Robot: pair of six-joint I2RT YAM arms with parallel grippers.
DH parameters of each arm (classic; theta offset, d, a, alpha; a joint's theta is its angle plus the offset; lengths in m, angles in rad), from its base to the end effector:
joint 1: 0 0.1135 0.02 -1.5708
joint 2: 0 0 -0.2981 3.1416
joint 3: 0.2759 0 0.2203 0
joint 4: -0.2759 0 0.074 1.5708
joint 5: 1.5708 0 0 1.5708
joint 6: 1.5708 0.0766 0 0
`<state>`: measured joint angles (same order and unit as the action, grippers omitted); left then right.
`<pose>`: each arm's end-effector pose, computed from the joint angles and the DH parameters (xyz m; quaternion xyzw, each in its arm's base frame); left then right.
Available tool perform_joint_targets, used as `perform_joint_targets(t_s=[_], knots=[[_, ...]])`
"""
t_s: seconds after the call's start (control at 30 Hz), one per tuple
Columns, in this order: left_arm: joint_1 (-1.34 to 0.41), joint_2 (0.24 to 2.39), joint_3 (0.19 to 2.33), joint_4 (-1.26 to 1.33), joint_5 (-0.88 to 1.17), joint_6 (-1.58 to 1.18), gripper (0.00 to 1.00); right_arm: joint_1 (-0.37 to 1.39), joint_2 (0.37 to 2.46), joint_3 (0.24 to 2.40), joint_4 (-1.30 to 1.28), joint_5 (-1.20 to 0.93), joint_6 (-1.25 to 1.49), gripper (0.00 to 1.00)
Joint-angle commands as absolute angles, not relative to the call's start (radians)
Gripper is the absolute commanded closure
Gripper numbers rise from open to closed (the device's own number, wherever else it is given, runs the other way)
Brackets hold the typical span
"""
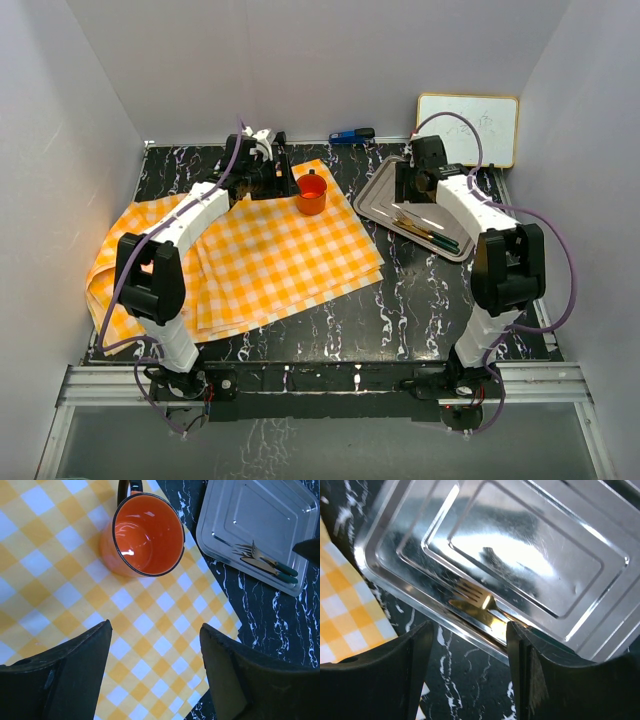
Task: Set the dinner table for one person
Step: Place the cup on the napkin, then pick up the fork at the center of the board.
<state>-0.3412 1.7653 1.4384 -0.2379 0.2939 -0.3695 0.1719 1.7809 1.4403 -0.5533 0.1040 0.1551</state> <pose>0.3903 -0.1621 0.3159 0.0583 0.8676 -0.2862 0.4024 0.3916 0.0599 0.2737 0.0094 0.9421 0.0056 0.3351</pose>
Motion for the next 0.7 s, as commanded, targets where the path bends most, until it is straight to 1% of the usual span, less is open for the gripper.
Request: perform_joint_targets(t_s=[0.0, 0.13, 0.2, 0.43, 0.67], knots=[[-0.334, 1.711, 1.462, -0.273, 0.264, -0.339, 0.3, 0.162, 1.772, 1.429, -0.621, 0.135, 0.077, 0.43], [-0.334, 1.711, 1.458, -0.283, 0.248, -0.33, 0.3, 0.163, 1.822, 1.462, -0.754, 0.26, 0.03, 0.44], [-0.334, 1.71, 1.455, -0.282, 0.248, -0.33, 0.3, 0.163, 1.832, 1.46, -0.774, 0.296, 0.022, 0.45], [-0.334, 1.709, 1.444, -0.284, 0.255, -0.327, 0.29, 0.162, 1.849, 1.417, -0.817, 0.344, 0.013, 0.44], [-0.334, 1.708, 1.429, -0.284, 0.254, -0.324, 0.29, 0.163, 1.885, 1.392, -0.787, 0.315, 0.002, 0.44]])
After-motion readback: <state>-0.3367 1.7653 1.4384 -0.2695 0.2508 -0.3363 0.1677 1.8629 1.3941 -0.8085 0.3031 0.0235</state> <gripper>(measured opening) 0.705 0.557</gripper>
